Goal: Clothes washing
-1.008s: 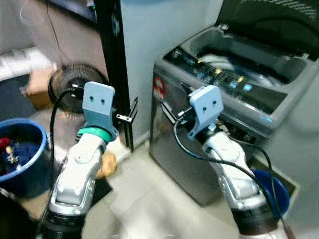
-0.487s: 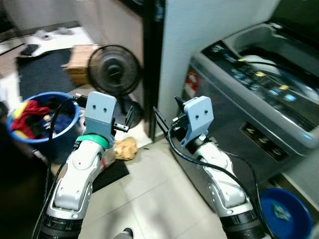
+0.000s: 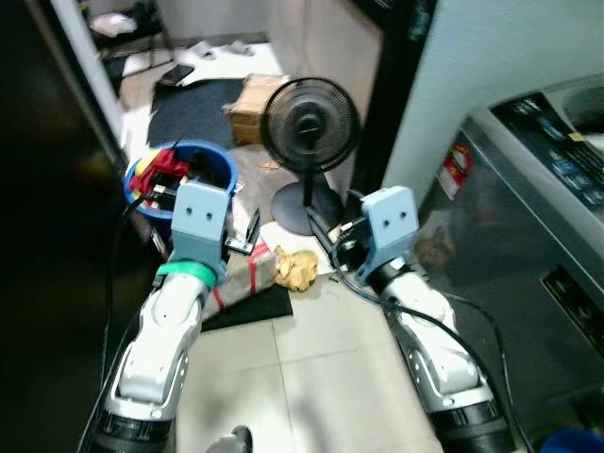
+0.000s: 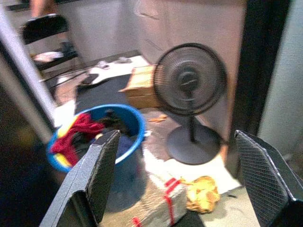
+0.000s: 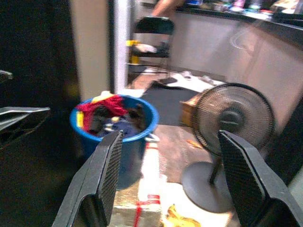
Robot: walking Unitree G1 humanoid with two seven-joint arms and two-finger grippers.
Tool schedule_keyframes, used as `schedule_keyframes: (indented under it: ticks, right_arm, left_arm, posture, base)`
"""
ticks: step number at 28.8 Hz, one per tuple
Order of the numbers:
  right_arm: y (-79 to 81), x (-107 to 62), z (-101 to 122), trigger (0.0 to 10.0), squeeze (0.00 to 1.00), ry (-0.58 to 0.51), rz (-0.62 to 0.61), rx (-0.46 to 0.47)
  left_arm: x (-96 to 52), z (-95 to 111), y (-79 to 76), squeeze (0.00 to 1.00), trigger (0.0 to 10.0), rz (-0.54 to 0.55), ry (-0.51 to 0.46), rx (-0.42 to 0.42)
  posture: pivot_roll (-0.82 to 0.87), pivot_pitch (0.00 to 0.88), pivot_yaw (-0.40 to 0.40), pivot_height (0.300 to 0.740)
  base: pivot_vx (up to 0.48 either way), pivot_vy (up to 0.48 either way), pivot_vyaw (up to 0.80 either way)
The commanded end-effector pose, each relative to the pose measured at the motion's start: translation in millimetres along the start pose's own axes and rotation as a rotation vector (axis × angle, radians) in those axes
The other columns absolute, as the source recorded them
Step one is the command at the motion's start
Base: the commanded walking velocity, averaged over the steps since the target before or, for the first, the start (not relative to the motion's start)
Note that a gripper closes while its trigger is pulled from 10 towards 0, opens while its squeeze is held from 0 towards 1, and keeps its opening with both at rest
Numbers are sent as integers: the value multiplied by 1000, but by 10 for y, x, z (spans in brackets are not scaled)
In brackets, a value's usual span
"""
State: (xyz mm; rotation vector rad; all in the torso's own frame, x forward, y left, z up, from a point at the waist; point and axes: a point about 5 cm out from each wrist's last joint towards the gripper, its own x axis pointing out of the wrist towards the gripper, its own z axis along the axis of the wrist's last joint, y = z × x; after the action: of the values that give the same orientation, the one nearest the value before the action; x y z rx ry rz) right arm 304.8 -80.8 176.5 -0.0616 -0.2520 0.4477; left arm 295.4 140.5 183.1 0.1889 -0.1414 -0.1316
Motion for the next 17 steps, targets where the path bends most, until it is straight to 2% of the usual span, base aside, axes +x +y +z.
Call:
schedule_keyframes:
  ticks: [1,6,8,17]
  right_arm:
    - [10,-10,-28,10000,0,13,1,16]
    - [9,-9,-29,10000,0,12,0,18]
    - [11,-8,-28,10000,0,10,-1,29]
    - [21,-7,-15,10000,0,2,-10,51]
  left_arm:
    - [-16,-51,-32,0,10000,-7,17,7]
    - [-15,-50,-37,0,10000,-4,14,6]
    - [-14,-50,-39,0,10000,-3,12,5]
    - [-7,-46,-50,0,10000,-2,6,1]
  posture:
    - [21,0,-9,720]
    - [21,0,-9,720]
    - [21,0,-10,720]
    - [19,0,-10,720]
  base:
    - [0,0,788]
    - [0,0,788]
    - [356,0,753]
    - [421,0,0]
